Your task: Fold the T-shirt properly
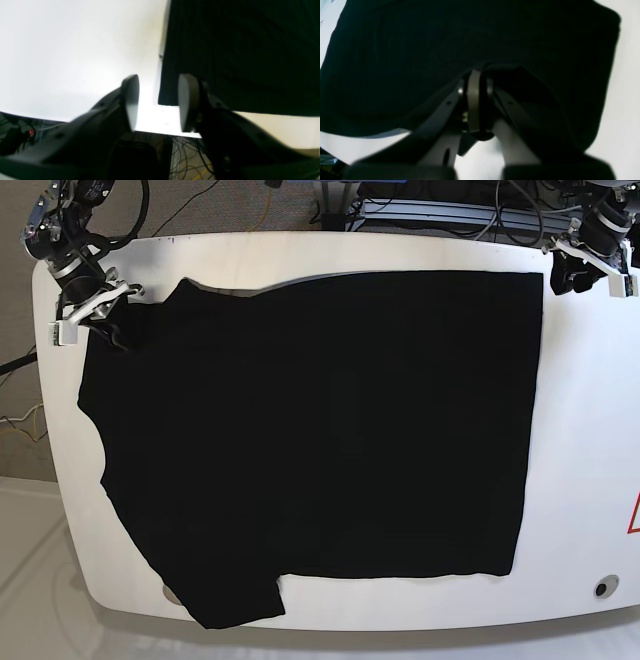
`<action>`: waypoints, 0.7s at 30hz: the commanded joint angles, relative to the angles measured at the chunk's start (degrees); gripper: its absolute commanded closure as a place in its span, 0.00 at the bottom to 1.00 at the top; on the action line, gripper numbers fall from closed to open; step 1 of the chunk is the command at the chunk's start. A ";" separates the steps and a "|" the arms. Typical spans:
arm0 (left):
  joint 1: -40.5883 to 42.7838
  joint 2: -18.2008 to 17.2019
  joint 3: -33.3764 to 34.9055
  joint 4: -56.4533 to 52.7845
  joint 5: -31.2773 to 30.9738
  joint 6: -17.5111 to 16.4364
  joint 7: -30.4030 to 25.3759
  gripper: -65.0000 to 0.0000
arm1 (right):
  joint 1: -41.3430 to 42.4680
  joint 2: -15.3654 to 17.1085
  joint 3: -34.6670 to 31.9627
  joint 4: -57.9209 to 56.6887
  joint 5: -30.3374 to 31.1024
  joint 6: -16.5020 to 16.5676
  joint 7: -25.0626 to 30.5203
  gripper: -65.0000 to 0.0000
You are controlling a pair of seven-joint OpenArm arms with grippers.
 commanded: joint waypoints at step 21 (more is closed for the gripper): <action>1.80 0.79 8.34 -1.11 -0.44 -0.71 -2.90 0.49 | -0.03 0.97 1.01 0.44 1.77 0.36 1.16 1.00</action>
